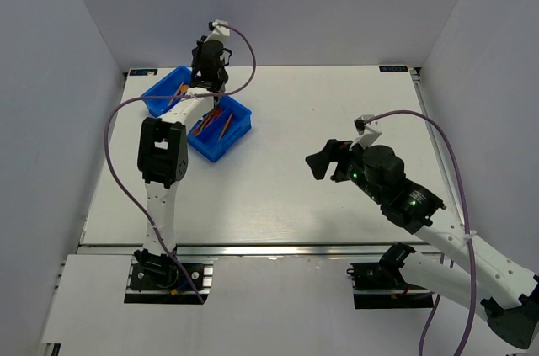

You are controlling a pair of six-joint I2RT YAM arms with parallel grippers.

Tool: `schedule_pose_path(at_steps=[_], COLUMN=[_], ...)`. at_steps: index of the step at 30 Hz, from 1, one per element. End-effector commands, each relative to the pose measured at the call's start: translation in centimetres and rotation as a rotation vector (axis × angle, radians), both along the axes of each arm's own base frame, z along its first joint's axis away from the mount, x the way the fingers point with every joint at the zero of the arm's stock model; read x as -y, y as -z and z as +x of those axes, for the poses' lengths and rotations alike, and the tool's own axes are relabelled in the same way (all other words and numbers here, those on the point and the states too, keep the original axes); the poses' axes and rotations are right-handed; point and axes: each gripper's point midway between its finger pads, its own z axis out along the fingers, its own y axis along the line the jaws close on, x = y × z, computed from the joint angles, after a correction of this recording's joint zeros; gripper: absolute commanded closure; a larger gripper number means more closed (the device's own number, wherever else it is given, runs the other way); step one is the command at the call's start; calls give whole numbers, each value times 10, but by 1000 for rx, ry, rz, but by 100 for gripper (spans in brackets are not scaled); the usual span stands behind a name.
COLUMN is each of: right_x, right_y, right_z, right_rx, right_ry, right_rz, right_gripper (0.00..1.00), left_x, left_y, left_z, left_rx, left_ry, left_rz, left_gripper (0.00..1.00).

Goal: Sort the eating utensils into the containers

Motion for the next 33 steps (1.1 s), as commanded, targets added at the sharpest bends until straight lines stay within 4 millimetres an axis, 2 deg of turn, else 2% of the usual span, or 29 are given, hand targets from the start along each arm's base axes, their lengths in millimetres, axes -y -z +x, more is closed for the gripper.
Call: schedule_pose_path(at_steps=[1,4,10,15,16,17,18,20,21,22,24,25,27,28,29,30,31,32,33], right_x=[-7,-14,-20,-24,-24,-24,-25,-27,-27,-28,-29,-29,-24,-22,-21,-21,-23,-27,-29], right_y=[-14,-17,-14,-13,-14,-14,-16,-18,-23,-25,-27,-40,-38,-55,-53,-55,-67,-64,-65], right_z=[2,3,4,7,7,8,8,8,8,9,14,17,29,35,43,44,46,48,48], right_rx=[62,68,66,59,60,58,59,56,60,62,62,92,88,122,118,117,133,125,127], right_ry=[-40,-64,-85,-88,-90,-88,-90,-93,-97,-95,-90,-89,-39,-22,4,3,4,-12,-22], right_rz=[26,29,37,30,31,29,35,33,36,35,16,7,-63,-75,-106,-125,-119,-136,-139], right_gripper=[11,11,11,11,11,11,11,10,11,11,11,11,11,11,11,11,11,11,11], left_x=[-2,-7,-20,-23,-23,-24,-25,-28,-29,-32,-33,-35,-44,-46,-49,-49,-40,-36,-28], left_y=[-30,-9,2,23,27,29,28,19,15,-12,-39,-72,-101,-123,-128,-130,-103,-114,-102], left_z=[4,0,-1,-12,-15,-19,-28,-38,-45,-53,-63,-75,-91,-107,-119,-131,-146,-171,-185], left_rx=[105,96,83,24,13,7,1,17,18,63,88,135,160,162,145,129,41,43,-2], left_ry=[-8,-29,-11,6,8,8,13,6,1,-11,-22,-30,-87,-114,-136,-142,-128,-84,-41], left_rz=[57,98,93,97,90,83,77,55,44,4,-38,-94,-159,-249,-295,-342,-448,-515,-559], left_gripper=[100,100,100,100,95,78,66,43,26,19,14,2,2,2,2,2,2,2,2])
